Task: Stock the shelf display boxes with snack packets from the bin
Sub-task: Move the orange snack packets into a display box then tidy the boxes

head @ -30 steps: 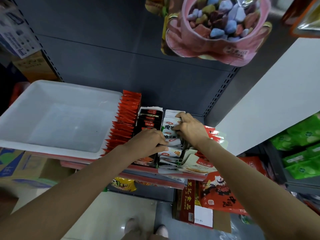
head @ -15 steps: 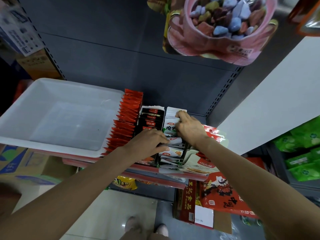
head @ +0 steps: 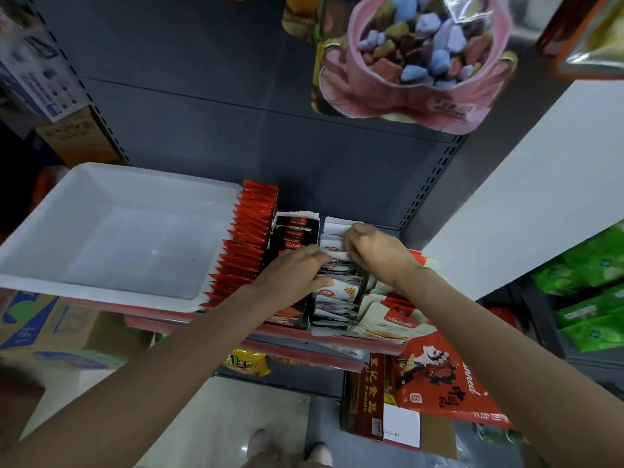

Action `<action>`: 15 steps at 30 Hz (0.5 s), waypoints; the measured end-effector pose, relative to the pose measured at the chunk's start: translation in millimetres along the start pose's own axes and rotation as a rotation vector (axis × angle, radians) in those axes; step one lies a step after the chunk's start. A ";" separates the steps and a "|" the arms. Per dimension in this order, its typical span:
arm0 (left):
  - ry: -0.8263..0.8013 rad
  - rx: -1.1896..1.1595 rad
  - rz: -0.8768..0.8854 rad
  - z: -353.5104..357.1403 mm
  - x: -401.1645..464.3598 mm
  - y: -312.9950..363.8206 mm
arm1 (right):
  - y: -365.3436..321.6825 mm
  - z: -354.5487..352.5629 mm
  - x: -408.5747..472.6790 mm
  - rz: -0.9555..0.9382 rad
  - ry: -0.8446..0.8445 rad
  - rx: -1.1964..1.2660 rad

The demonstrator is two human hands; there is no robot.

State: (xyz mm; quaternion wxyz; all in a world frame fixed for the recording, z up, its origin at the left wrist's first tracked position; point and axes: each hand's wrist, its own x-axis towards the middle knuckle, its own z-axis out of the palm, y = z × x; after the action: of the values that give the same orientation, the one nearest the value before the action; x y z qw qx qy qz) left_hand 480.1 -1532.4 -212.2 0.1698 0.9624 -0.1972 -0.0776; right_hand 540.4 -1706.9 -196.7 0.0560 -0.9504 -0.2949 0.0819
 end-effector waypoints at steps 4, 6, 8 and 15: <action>0.172 -0.018 -0.046 1.9 -3.8 4.9 | 3.5 2.0 -1.7 0.037 0.003 0.080; 0.132 -0.061 -0.032 2.9 -6.1 7.0 | 3.7 4.4 -6.3 0.032 0.017 0.119; -0.038 -0.049 -0.009 7.1 -8.5 10.4 | 1.2 6.8 -11.2 0.020 0.018 0.112; -0.099 -0.097 -0.028 9.8 -10.1 14.2 | 0.7 2.1 -10.0 0.108 -0.057 0.054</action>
State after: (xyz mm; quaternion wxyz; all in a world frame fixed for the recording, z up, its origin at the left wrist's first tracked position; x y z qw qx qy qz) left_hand 463.8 -1543.5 -215.3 0.2051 0.9507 -0.1877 -0.1371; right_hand 532.2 -1713.0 -197.7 0.0689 -0.9603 -0.2425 0.1198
